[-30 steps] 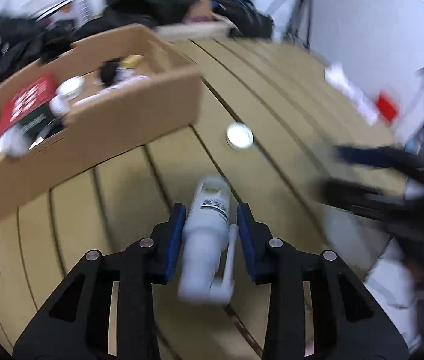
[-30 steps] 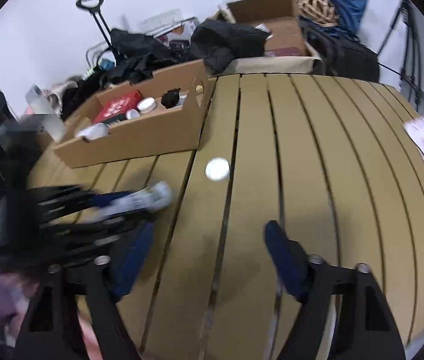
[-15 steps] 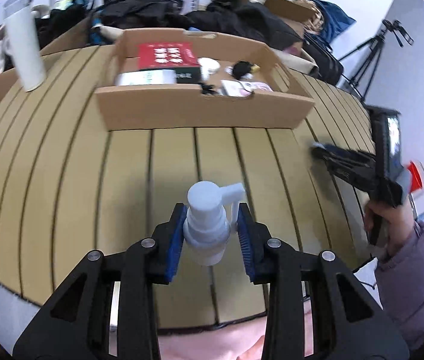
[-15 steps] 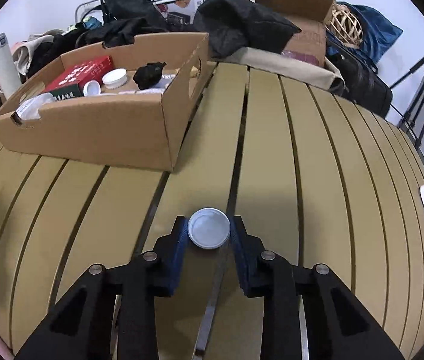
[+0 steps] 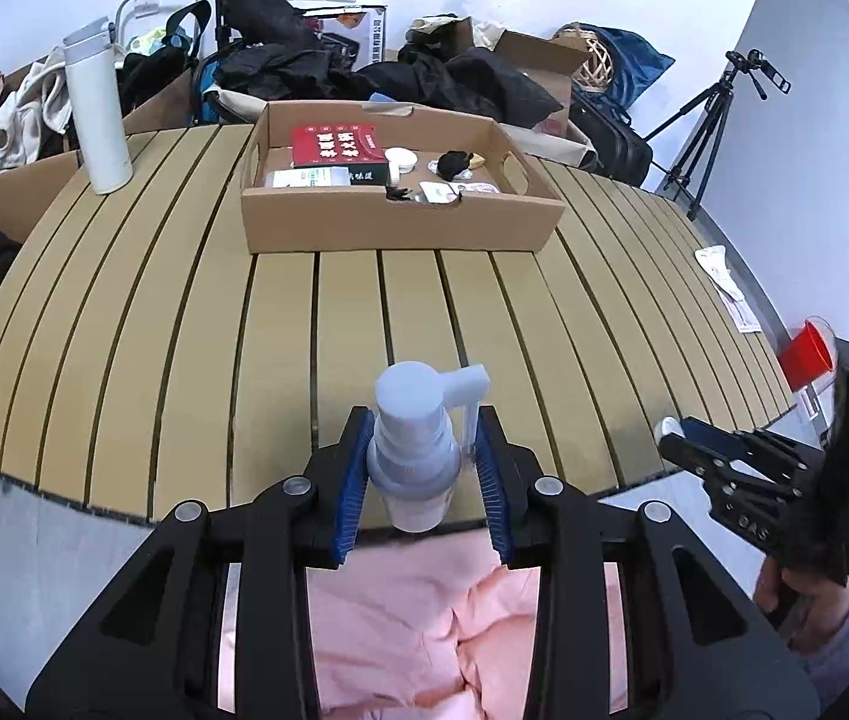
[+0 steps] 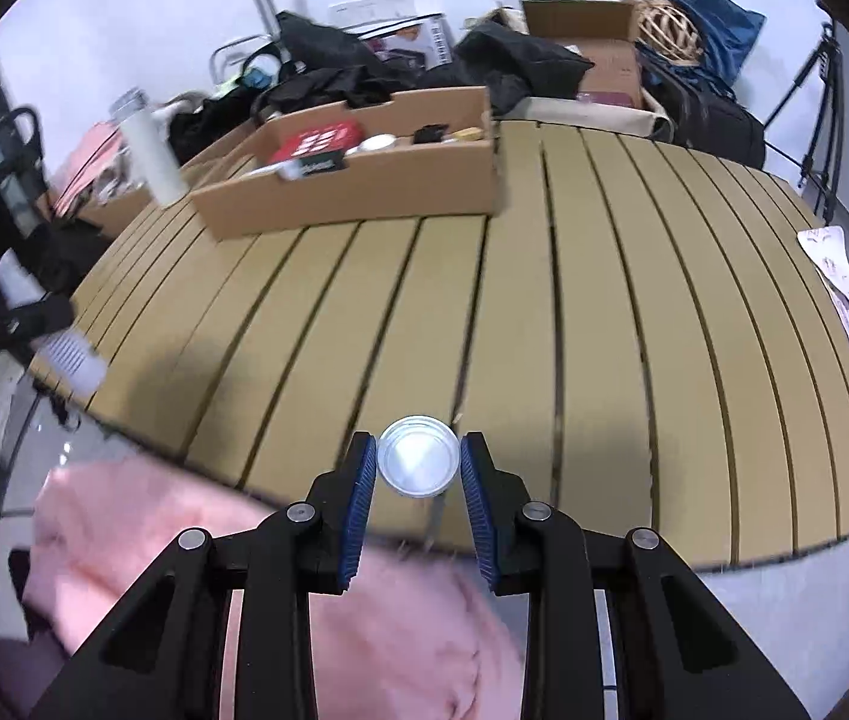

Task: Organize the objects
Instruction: 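Carry the pump bottle with the left gripper while the right carries the lid into the tray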

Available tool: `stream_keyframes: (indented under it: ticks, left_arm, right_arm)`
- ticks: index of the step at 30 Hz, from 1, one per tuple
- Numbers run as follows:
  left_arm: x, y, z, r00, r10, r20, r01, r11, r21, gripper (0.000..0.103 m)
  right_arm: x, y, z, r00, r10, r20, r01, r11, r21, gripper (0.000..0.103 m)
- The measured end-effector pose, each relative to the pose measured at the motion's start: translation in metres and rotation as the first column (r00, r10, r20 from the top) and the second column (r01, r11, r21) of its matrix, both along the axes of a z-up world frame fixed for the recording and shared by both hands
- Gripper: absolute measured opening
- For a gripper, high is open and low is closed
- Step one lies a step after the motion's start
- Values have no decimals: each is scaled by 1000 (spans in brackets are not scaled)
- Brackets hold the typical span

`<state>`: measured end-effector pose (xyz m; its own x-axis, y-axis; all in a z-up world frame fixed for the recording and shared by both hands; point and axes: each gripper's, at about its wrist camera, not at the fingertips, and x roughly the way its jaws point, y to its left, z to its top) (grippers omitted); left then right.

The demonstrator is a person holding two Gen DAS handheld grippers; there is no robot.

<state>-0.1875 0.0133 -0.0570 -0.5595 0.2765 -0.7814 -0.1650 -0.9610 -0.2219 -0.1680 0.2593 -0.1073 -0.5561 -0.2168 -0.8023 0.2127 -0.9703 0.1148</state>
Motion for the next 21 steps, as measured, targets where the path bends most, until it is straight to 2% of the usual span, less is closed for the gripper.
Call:
stream_keyframes:
  ticks: [4, 6, 11, 15, 18, 21]
  left_arm:
    - [7, -3, 5, 999, 17, -41, -17, 1000, -2, 30]
    - [6, -6, 6, 999, 36, -39, -35, 999, 10, 30]
    - [-15, -5, 16, 999, 7, -52, -6, 1000, 21, 30]
    - [-66, 0, 41, 996, 0, -84, 4, 999, 50, 30]
    - [-111, 4, 60, 991, -8, -133, 20, 996, 92, 30]
    - [-171, 14, 61, 995, -20, -97, 34, 990, 137, 30]
  right_arm:
    - [8, -5, 13, 998, 14, -55, -14, 1000, 6, 32]
    - [4, -6, 12, 998, 12, -54, -12, 1000, 10, 32]
    - [-10, -15, 17, 997, 55, -57, -56, 998, -19, 32]
    - [-47, -18, 39, 990, 90, -104, -93, 995, -29, 32]
    - [-99, -15, 56, 987, 98, -124, -104, 994, -45, 32]
    - [-150, -17, 61, 988, 92, -126, -97, 995, -35, 32]
